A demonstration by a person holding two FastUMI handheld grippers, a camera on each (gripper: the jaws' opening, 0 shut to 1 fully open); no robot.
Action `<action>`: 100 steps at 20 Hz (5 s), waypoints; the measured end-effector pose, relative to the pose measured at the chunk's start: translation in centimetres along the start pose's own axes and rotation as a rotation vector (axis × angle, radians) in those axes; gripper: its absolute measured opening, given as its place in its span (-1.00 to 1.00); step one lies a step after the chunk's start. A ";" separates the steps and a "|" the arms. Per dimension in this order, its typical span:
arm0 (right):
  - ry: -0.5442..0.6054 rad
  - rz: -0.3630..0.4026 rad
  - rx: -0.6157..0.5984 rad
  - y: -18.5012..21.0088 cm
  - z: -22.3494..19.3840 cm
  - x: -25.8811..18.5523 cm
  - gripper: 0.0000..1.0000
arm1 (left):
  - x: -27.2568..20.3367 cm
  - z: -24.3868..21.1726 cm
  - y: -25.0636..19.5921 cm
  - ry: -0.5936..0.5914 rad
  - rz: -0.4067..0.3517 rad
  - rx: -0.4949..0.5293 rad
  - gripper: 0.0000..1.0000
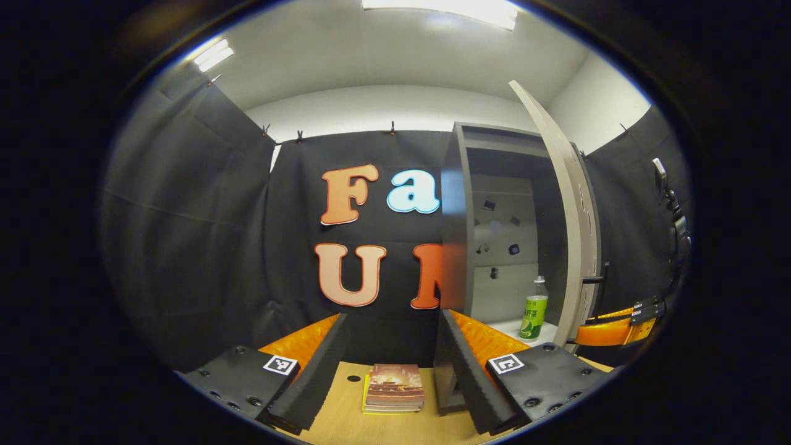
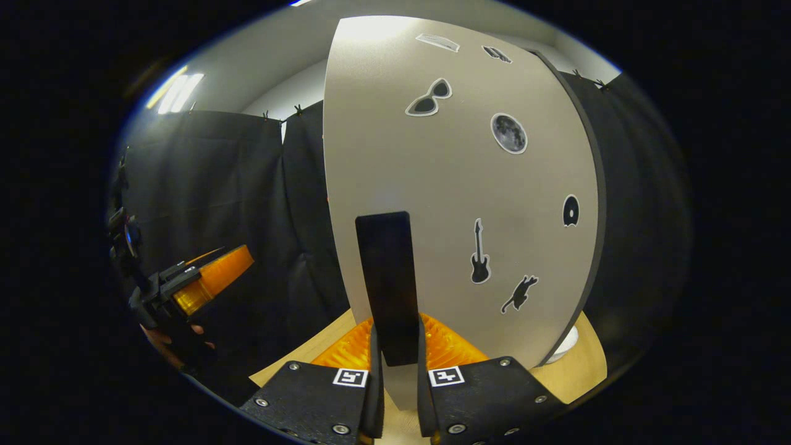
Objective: Open the cabinet door with the right hand, grasp the bottle in the cabinet with the left hand and place it on the coaster, then close the cabinet door with the right hand.
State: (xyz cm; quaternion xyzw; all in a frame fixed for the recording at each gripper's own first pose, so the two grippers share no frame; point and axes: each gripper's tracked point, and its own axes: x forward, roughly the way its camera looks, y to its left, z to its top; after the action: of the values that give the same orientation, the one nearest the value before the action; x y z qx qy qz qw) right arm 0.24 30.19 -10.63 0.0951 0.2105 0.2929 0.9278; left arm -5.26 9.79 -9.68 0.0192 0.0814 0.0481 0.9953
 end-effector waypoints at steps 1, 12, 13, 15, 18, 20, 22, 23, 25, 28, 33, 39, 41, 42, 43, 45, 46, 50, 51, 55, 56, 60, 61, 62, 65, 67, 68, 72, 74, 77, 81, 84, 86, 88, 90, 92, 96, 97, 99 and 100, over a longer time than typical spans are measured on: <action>-0.005 -0.004 0.005 -0.4 0.0 -1.0 -0.57 | 0.3 0.1 -1.1 -0.002 -0.022 0.004 0.92; -0.035 -0.115 0.035 -4.1 -0.3 -6.5 -0.58 | 1.6 0.0 -10.7 -0.008 -0.201 -0.024 0.87; -0.034 -0.130 0.041 -4.6 -0.4 -7.0 -0.58 | 1.8 0.0 -11.2 -0.011 -0.209 -0.025 0.86; -0.041 -0.162 0.057 -5.1 -0.5 -8.0 -0.60 | 2.1 0.1 -12.2 -0.014 -0.225 -0.028 0.86; -0.056 -0.209 0.060 -6.2 -0.4 -9.8 -0.68 | 2.7 -0.2 -14.0 -0.007 -0.254 -0.043 0.93; -0.059 -0.257 0.074 -7.4 -0.6 -10.3 -0.70 | 3.0 -0.4 -15.5 0.004 -0.278 -0.053 0.92; -0.078 -0.320 0.088 -8.8 -0.4 -10.6 -0.70 | 3.1 -0.6 -17.2 0.009 -0.303 -0.055 0.93; -0.085 -0.359 0.074 -9.3 -0.4 -10.7 -0.70 | 3.1 -0.6 -18.0 0.011 -0.314 -0.053 0.93; -0.087 -0.423 0.037 -11.2 -0.3 -11.5 -0.70 | 3.2 -1.1 -19.5 0.021 -0.336 -0.050 0.86; -0.098 -0.475 0.059 -12.9 -0.3 -12.8 -0.77 | 3.1 -1.5 -21.3 0.032 -0.360 -0.051 0.87; -0.115 -0.505 0.086 -14.5 -0.3 -13.3 -0.82 | 3.9 -2.4 -22.8 0.060 -0.382 -0.042 0.86; -0.142 -0.505 0.083 -15.8 0.0 -14.7 -0.75 | 5.4 -5.3 -25.6 0.111 -0.383 -0.028 0.93; -0.156 -0.510 0.088 -16.6 -0.1 -16.1 -0.65 | 5.7 -6.1 -26.6 0.123 -0.390 -0.022 0.93; -0.160 -0.500 0.089 -16.5 -0.2 -16.4 -0.71 | 5.9 -6.3 -27.2 0.125 -0.392 -0.016 0.93; -0.161 -0.487 0.089 -16.2 -0.2 -16.6 -0.63 | 6.1 -6.5 -27.6 0.126 -0.391 -0.013 0.93; -0.168 -0.468 0.079 -16.0 0.0 -16.5 -0.30 | 6.4 -6.7 -28.7 0.127 -0.398 -0.016 0.93; -0.174 -0.473 0.067 -16.3 0.1 -16.6 -0.33 | 6.5 -6.9 -29.2 0.127 -0.399 -0.017 0.94; -0.182 -0.472 0.047 -16.7 0.0 -16.8 -0.13 | 7.8 -7.7 -30.1 0.126 -0.383 -0.008 1.00; -0.184 -0.468 0.050 -16.8 0.0 -16.8 0.05 | 8.2 -8.3 -30.2 0.133 -0.375 -0.006 1.00; -0.202 -0.463 0.066 -17.2 0.0 -17.0 0.11 | 10.8 -11.1 -30.4 0.170 -0.329 0.015 0.93; -0.203 -0.464 0.070 -17.2 -0.1 -17.1 0.21 | 11.5 -11.8 -30.3 0.184 -0.314 0.014 0.93; -0.208 -0.460 0.077 -17.3 -0.1 -17.3 0.34 | 14.2 -15.3 -31.8 0.249 -0.328 -0.011 0.94; -0.212 -0.457 0.076 -17.3 0.0 -17.4 0.36 | 15.0 -15.9 -32.2 0.257 -0.330 -0.004 0.87; -0.214 -0.457 0.073 -17.3 0.0 -17.3 0.37 | 16.0 -16.4 -32.6 0.260 -0.327 0.009 0.87; -0.215 -0.458 0.075 -17.3 -0.1 -17.4 0.51 | 18.7 -17.9 -34.0 0.276 -0.302 0.028 0.93; -0.211 -0.461 0.077 -17.4 -0.3 -17.6 0.43 | 20.3 -18.7 -34.8 0.290 -0.288 0.022 0.94; -0.210 -0.462 0.081 -17.4 -0.2 -17.5 0.43 | 21.2 -18.9 -34.4 0.292 -0.261 0.027 0.94; -0.226 -0.486 0.088 -17.6 -0.1 -17.9 0.47 | 23.9 -20.5 -35.0 0.305 -0.268 0.029 0.92; -0.230 -0.496 0.087 -17.7 -0.1 -18.0 0.47 | 24.9 -20.2 -35.4 0.288 -0.286 0.014 0.97; -0.228 -0.492 0.102 -17.5 -0.3 -18.0 0.47 | 26.5 -19.0 -35.2 0.250 -0.291 0.032 0.97; -0.228 -0.479 0.110 -17.4 -0.7 -17.8 0.47 | 27.9 -18.9 -34.6 0.275 -0.284 0.032 0.97; -0.218 -0.468 0.108 -17.4 -1.0 -17.6 0.48 | 27.9 -18.9 -34.2 0.290 -0.283 0.047 0.65; -0.221 -0.450 0.127 -17.2 -0.8 -17.7 0.48 | 27.5 -18.7 -33.8 0.296 -0.278 0.059 0.60; -0.225 -0.435 0.142 -17.1 -0.7 -17.7 0.48 | 27.1 -18.0 -33.3 0.286 -0.267 0.052 0.53; -0.227 -0.428 0.144 -17.1 -0.5 -17.9 0.48 | 26.1 -17.2 -32.9 0.277 -0.271 0.046 0.57; -0.233 -0.418 0.129 -17.1 -0.2 -18.0 0.51 | 24.7 -16.6 -32.4 0.276 -0.279 0.051 0.60; -0.232 -0.390 0.111 -17.0 0.0 -18.2 0.53 | 21.8 -14.6 -31.0 0.248 -0.267 0.040 0.57; -0.231 -0.379 0.109 -17.0 0.1 -18.2 0.54 | 21.1 -14.2 -30.6 0.241 -0.258 0.036 0.59; -0.227 -0.364 0.101 -17.4 0.0 -18.4 0.54 | 19.6 -13.3 -29.7 0.229 -0.237 0.025 0.60; -0.224 -0.356 0.098 -17.7 -0.2 -18.8 0.54 | 18.9 -12.8 -29.3 0.221 -0.227 0.023 0.57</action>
State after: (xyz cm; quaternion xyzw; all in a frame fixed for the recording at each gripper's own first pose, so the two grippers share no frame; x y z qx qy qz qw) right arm -4.85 4.85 -9.85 0.1334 0.1333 0.1014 0.9768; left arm 13.89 -17.06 -26.65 0.0161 0.1925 -0.0638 0.9791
